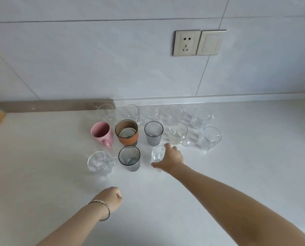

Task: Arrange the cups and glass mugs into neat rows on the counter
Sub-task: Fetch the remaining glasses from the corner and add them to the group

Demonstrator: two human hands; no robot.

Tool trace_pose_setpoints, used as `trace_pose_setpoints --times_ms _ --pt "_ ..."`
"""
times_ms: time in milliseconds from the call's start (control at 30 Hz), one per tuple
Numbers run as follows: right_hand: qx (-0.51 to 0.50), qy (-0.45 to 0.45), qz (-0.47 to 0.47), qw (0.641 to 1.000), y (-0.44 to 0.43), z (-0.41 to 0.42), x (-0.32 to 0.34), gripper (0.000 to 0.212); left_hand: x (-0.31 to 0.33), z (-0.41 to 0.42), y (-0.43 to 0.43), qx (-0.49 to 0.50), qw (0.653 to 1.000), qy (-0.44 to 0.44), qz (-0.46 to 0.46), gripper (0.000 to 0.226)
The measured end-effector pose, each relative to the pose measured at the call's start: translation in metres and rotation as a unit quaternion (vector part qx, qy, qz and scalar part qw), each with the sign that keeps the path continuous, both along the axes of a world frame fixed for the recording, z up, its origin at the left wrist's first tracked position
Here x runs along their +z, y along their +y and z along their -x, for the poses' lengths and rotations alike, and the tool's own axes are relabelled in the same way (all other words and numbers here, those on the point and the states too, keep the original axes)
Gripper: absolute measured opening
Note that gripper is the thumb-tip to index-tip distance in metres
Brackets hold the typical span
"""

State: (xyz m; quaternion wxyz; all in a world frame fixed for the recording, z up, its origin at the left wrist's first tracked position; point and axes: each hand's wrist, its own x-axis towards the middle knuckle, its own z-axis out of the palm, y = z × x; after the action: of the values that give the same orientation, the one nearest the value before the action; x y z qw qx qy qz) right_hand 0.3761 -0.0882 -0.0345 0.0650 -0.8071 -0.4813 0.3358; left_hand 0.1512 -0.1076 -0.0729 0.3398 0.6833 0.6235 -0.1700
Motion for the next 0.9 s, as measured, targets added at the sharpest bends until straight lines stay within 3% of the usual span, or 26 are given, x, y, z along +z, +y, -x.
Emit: trace_pose_setpoints --times_ms 233,433,667,900 --pt "-0.01 -0.023 -0.013 1.0 0.007 0.024 -0.011 0.086 -0.005 0.019 0.01 0.009 1.0 -0.025 0.009 0.032" --pt "0.011 -0.029 0.026 0.999 -0.011 0.016 -0.009 0.106 -0.009 -0.001 0.011 -0.039 0.998 -0.028 0.026 0.032" --pt "0.024 -0.028 0.135 0.99 -0.093 -0.073 -0.003 0.052 -0.004 -0.084 0.005 -0.152 0.987 -0.04 0.037 0.03" --pt "-0.161 -0.052 0.125 0.978 -0.204 -0.213 0.017 0.038 0.014 -0.223 -0.031 -0.295 0.953 -0.072 0.009 0.032"
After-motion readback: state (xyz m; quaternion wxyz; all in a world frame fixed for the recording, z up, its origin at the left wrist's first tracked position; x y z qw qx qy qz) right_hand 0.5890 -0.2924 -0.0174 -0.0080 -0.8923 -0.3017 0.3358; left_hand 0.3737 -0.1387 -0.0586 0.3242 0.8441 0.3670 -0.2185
